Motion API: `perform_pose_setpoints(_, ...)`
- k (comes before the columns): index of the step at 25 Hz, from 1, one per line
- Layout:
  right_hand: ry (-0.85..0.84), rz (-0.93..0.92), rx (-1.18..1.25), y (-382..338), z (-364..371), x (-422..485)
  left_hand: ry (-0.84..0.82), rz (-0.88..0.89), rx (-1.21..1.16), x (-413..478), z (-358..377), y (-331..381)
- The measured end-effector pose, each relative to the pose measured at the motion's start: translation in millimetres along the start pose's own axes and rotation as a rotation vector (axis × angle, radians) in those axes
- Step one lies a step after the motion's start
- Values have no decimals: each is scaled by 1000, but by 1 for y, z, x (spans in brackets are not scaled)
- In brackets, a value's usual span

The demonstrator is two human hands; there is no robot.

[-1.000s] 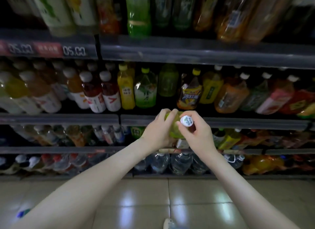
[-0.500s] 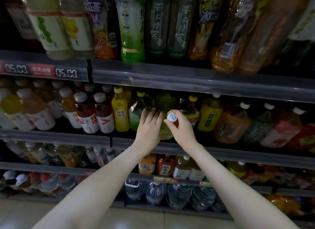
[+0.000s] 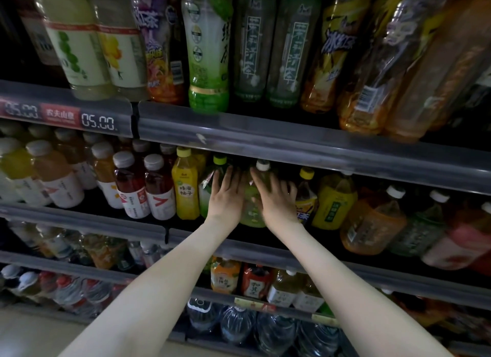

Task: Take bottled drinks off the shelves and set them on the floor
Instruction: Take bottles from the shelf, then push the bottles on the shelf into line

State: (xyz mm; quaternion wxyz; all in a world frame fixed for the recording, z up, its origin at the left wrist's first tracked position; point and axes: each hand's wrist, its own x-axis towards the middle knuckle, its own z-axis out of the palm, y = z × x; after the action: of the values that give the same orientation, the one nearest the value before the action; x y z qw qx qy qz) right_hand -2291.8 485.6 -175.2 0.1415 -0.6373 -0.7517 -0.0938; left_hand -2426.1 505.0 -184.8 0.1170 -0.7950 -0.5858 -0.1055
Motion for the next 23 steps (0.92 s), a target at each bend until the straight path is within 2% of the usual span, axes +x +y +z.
perform_pose_setpoints(4,41,-21,-97,6,20,0,-17,31,6,-3,9,-5)
perform_pose_setpoints(9,42,-5,-115,4,28,-4,147,174,-89,-18,21,-22)
perform_pose_setpoints(12,61,43,-138,-14,26,-13,108,224,-192,-45,21,-42)
perform_pose_setpoints(14,118,48,-13,-44,28,-28,67,190,-282,-74,27,-60)
perform_pose_setpoints(16,98,-51,191,-93,44,-51,3,69,-413,-116,37,-89)
perform_pose_setpoints(18,-64,-220,329,-154,72,-78,-90,-100,-517,-170,55,-129)
perform_pose_setpoints(20,-300,-336,388,-217,107,-95,-209,-306,-552,-232,71,-181)
perform_pose_setpoints(23,-633,-469,350,-318,152,-102,-386,-593,-487,-333,104,-267)
